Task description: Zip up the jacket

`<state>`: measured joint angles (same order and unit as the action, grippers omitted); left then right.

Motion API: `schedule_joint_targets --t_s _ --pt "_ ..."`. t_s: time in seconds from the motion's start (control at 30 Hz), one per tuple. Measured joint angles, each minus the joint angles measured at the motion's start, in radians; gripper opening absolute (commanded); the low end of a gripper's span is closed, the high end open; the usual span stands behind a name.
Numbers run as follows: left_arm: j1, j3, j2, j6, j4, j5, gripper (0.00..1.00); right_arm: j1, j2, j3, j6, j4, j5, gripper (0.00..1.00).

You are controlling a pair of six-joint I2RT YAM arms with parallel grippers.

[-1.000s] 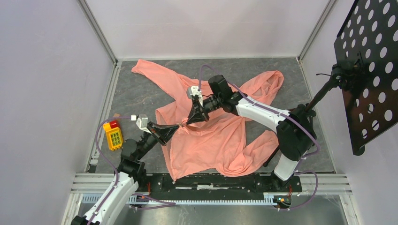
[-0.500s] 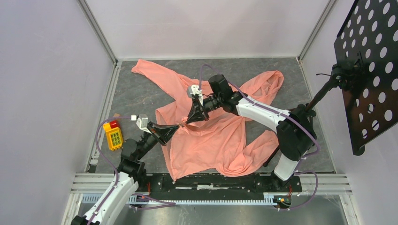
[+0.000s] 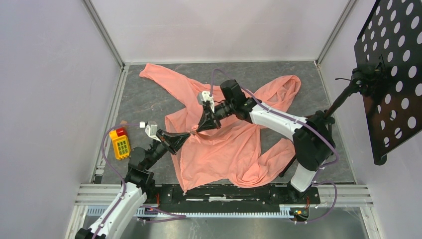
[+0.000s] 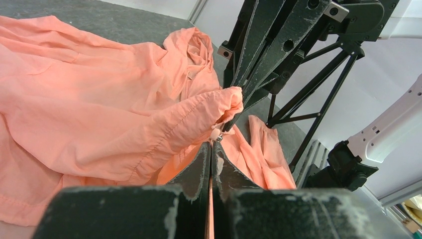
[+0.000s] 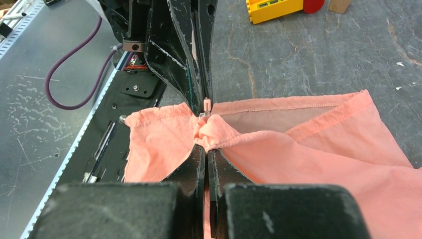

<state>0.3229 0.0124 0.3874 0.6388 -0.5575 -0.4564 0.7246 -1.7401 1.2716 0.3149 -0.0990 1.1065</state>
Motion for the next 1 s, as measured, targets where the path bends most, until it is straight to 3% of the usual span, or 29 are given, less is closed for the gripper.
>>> schedule_joint_targets --t_s 0.37,1.0 --pt "0.0 0.0 0.001 0.0 -0.013 0.0 0.02 0.015 -0.01 0.024 0.009 -0.026 0.008 0.0" --pt "0.0 0.0 0.003 0.0 -0.021 -0.018 0.02 -0.018 -0.044 0.119 0.11 -0.229 0.014 0.0"
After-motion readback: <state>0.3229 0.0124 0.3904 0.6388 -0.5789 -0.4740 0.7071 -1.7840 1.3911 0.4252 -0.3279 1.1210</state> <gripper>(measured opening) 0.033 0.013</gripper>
